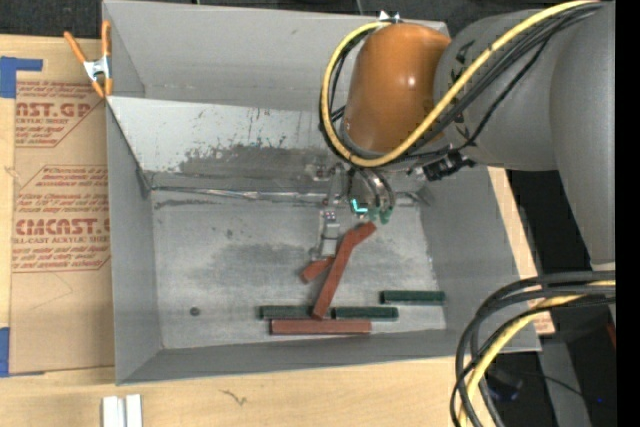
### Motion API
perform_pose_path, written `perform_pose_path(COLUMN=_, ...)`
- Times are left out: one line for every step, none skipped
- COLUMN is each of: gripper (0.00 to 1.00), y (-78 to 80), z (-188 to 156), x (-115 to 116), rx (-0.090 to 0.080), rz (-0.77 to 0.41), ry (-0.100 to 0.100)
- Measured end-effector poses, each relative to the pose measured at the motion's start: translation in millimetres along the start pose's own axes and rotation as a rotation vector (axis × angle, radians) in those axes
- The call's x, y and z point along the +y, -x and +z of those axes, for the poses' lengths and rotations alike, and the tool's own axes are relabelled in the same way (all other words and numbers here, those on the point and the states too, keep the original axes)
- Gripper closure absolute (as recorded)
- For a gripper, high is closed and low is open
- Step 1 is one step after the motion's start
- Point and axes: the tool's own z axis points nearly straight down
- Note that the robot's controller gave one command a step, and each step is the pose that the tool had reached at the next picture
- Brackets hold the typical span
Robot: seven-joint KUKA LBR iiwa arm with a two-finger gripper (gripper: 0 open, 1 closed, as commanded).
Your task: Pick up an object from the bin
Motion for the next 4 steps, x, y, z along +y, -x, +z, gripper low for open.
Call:
perform_pose_path(gripper=0.0, y=2.0, z=-4.5, x=-0.2, rx=-0.008, rz=0.001, ry=0.0)
perform_pose_path(gripper=0.0, y=-7.7, z=54.7, x=-40.2, rx=-0.014, rz=-0.291, ry=-0.001)
perform_pose_path(gripper=0.0, y=-14.0, z=47.6, x=-54.1, rx=-0.006, rz=-0.471, ry=-0.001)
perform_pose_path(gripper=0.0, y=-11.3, z=19.2, x=-55.5, rx=-0.011, rz=-0.474, ry=-0.002)
